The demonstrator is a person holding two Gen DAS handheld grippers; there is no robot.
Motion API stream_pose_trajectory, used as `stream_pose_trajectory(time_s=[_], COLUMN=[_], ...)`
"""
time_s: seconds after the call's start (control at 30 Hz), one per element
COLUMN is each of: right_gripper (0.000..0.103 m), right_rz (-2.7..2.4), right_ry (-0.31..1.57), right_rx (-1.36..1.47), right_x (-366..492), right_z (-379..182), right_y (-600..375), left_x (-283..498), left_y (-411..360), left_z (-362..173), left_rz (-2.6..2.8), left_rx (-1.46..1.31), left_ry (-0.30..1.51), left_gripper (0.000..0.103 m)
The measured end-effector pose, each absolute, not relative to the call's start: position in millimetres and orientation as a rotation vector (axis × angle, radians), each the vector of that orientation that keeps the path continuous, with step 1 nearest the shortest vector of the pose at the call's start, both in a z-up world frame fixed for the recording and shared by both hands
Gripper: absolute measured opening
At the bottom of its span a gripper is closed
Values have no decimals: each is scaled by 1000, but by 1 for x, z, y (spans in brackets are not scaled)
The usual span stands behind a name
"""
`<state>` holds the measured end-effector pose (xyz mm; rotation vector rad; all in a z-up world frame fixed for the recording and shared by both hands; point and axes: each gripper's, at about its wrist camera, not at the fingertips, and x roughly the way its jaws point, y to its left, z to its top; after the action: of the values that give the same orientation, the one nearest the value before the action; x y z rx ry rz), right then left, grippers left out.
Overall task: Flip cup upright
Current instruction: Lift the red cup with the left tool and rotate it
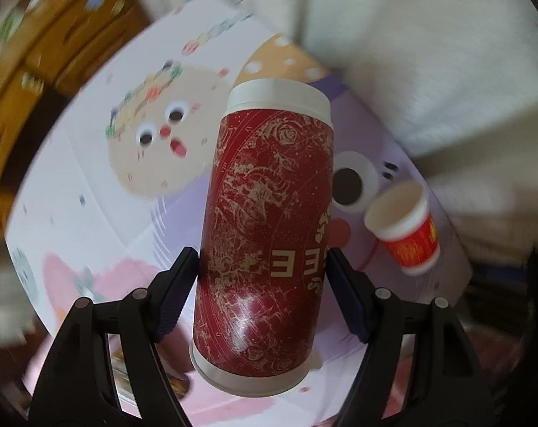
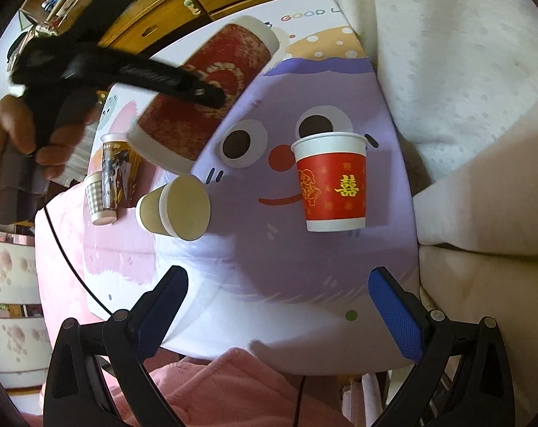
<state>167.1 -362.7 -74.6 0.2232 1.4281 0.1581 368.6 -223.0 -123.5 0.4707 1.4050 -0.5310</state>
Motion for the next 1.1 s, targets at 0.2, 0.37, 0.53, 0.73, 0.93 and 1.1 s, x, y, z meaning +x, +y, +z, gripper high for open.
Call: stream_pose_trajectory(time_s=[0.2,0.37,0.53,0.73,0.93,1.1], right_gripper=[103,103,103,103,103,103], right_rz=[75,-34,-130,-240,-324,-358], right_ry=[1402,1369,1334,1290,1263,1254], right_rx=[240,235,246,320,425,461], right_x=[147,123,92,37,-23,-55], right_z=[-63,-51,-37,-31,-39,-47], right_y=[-367,-361,-345,-314,-271,-241], left_x=[323,275,230,172,118,81], left_y=[-213,-188,-168,-142,-112,-93], left_z=[-67,-39,-28,-34,-66,-103], left_rz=[-756,-909,-999,-1142,-1271,-1340], left_rx=[687,821,962,1139,1300,1430], left_ry=[1223,1140,1032,908,835,803], left_gripper=[71,72,72,72,72,72])
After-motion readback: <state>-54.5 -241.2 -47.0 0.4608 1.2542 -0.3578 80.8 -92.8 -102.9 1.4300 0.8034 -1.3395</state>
